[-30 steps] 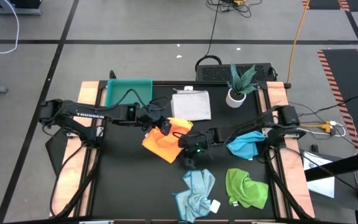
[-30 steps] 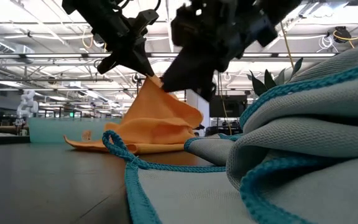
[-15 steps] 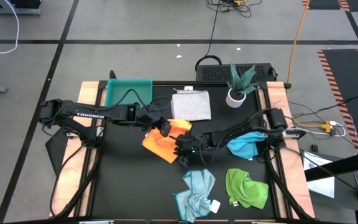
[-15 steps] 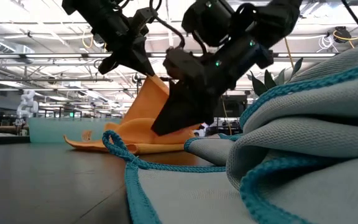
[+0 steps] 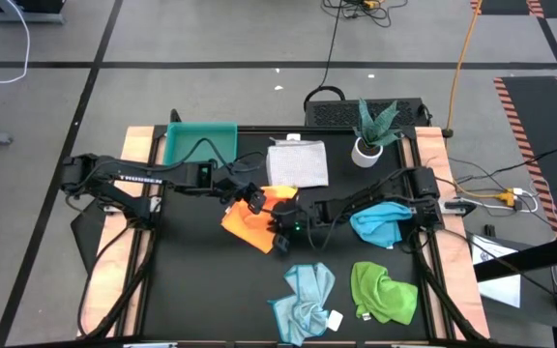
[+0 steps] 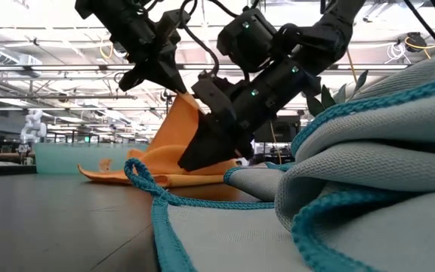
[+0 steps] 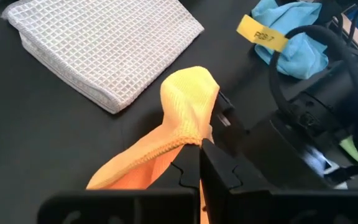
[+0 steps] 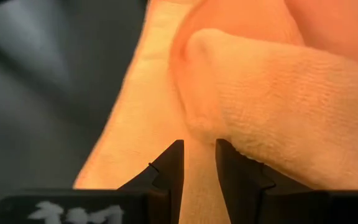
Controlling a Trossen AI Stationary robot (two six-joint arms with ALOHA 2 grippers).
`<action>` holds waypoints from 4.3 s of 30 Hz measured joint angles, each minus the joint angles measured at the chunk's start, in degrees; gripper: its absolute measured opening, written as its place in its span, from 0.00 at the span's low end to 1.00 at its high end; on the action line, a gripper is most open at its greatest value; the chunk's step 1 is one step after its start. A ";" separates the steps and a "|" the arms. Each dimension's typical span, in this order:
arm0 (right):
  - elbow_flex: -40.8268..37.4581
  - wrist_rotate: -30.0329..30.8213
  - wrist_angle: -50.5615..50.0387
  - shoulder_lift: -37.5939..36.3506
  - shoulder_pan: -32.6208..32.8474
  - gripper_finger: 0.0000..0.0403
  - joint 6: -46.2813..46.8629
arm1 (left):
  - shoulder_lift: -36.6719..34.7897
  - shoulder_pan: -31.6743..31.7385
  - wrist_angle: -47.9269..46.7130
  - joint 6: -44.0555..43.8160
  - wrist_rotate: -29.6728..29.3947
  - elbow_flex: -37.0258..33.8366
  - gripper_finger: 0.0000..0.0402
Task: Fold microfiber towels
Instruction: Fold the orange microfiber towel
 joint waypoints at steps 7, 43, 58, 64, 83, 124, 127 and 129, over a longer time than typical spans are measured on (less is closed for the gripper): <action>0.00 -3.79 -3.02 0.00 -0.90 0.22 2.30 | 0.00 0.00 0.35 -0.02 0.16 0.00 0.00; 0.05 -8.99 0.21 1.05 -4.36 0.22 3.14 | 0.00 0.11 1.29 -0.63 2.19 0.00 0.01; 0.20 -8.12 6.50 7.48 -2.18 0.02 6.70 | 0.00 0.11 1.32 -1.42 2.97 0.00 0.01; 0.12 -11.20 6.53 5.04 -2.07 0.00 7.74 | 0.00 0.11 1.31 -1.22 2.99 0.00 0.01; -0.04 -10.03 -37.56 -33.81 2.28 0.00 3.37 | -0.44 0.44 0.96 0.11 1.40 0.00 0.01; 9.35 -1.72 -63.58 -50.88 -7.23 0.00 -7.59 | -23.47 -7.77 -8.88 -4.50 -6.56 0.04 0.00; 9.33 -1.75 -62.26 -49.24 -3.04 0.00 -4.16 | -23.54 -11.38 -9.63 -7.72 -6.57 0.04 0.00; 9.29 -1.76 -60.41 -48.28 0.24 0.00 -1.71 | -23.38 -14.11 -10.01 -10.43 -7.24 0.02 0.00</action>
